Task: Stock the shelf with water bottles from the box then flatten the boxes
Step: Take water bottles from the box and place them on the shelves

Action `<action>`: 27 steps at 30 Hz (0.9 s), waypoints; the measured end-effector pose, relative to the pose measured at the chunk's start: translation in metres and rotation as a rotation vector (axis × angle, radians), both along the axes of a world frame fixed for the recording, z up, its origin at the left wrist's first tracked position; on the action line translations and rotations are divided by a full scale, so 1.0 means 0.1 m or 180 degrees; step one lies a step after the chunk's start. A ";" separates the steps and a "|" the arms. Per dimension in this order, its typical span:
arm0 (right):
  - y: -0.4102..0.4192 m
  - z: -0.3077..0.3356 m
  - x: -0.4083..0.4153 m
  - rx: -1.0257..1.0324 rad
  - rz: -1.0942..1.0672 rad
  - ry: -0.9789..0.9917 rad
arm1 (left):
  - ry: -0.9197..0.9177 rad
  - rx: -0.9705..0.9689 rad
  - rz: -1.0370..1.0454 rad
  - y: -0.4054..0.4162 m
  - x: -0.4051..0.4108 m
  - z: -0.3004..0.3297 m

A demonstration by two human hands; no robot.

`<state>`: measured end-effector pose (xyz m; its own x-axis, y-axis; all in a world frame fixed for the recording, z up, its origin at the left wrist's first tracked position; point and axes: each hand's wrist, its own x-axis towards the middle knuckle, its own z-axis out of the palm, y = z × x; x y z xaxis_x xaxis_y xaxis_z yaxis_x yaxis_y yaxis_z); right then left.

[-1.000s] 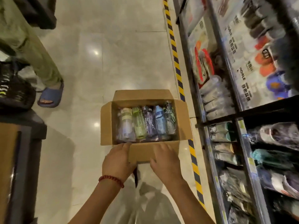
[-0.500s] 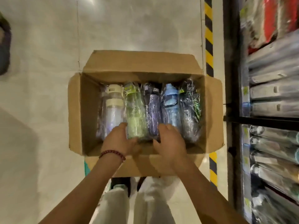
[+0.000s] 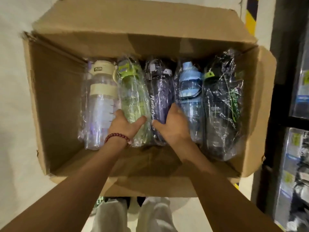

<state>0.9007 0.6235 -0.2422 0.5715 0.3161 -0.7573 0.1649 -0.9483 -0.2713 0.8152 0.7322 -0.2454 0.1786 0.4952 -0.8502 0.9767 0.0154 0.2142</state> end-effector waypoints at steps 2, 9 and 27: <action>0.06 -0.08 0.00 -0.0093 -0.0140 0.0096 | 0.0010 -0.0112 0.0242 0.03 0.01 -0.09; 0.19 -0.28 0.09 0.0111 -0.1072 0.0391 | -0.0181 -0.0297 0.0871 0.09 0.02 -0.21; 0.00 1.19 -0.48 0.0696 -0.2024 0.0525 | -0.0746 -0.0271 0.1034 0.17 -0.38 1.35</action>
